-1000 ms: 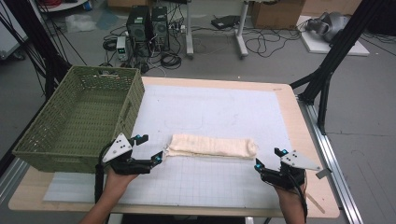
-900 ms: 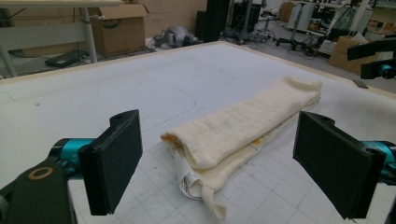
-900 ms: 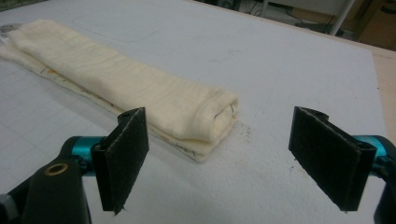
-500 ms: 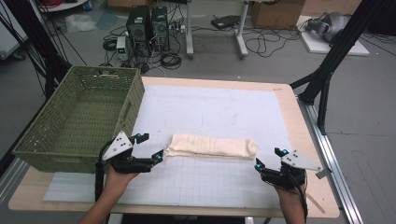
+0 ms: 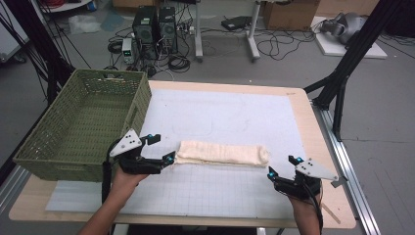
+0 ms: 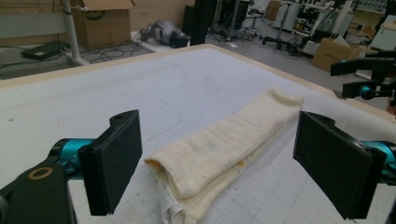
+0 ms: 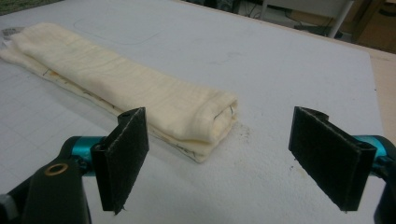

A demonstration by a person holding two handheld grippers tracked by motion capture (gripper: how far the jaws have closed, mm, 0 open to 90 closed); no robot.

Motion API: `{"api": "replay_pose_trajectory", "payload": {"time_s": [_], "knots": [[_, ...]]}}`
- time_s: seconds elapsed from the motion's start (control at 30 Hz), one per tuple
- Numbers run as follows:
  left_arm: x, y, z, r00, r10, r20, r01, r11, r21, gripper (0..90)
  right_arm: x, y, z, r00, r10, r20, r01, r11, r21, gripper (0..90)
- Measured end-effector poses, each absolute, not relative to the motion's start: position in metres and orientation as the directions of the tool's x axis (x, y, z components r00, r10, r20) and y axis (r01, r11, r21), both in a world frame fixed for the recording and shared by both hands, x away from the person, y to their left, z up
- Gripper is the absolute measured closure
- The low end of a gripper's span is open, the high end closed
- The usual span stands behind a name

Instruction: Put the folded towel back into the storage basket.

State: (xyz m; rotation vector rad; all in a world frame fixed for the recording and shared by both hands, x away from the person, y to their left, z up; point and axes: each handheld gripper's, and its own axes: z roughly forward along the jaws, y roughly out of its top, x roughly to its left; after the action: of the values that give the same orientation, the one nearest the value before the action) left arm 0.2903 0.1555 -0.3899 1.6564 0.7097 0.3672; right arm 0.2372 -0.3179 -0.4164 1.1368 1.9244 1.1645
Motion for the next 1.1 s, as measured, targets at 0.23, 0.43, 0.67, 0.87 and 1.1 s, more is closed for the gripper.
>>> {"api": "replay_pose_trajectory", "payload": {"time_s": [0.23,0.43,0.67,0.87,1.1], "knots": [[0.299,0.149,-0.385,0.763,0.622,-0.174,0.289,-0.088,0.953,15.6,0.236,-0.318,-0.417,-0.440,0.895,-0.065,0.361,0.243,0.900,18.8],[0.306,0.141,-0.383,0.765,0.616,-0.188,0.311,-0.098,0.945,15.6,0.233,-0.322,-0.417,-0.432,0.900,-0.062,0.365,0.237,0.900,18.8],[0.315,0.130,-0.381,0.752,0.635,-0.178,0.334,-0.134,0.933,16.1,0.231,-0.323,-0.417,-0.433,0.899,-0.068,0.364,0.243,0.899,18.8],[0.321,0.127,-0.385,0.738,0.651,-0.177,0.353,-0.149,0.924,16.4,0.228,-0.325,-0.417,-0.426,0.903,-0.059,0.370,0.234,0.899,18.8],[0.331,0.124,-0.393,0.720,0.669,-0.185,0.394,-0.175,0.902,18.3,0.225,-0.328,-0.417,-0.421,0.905,-0.062,0.372,0.235,0.898,18.8]]}}
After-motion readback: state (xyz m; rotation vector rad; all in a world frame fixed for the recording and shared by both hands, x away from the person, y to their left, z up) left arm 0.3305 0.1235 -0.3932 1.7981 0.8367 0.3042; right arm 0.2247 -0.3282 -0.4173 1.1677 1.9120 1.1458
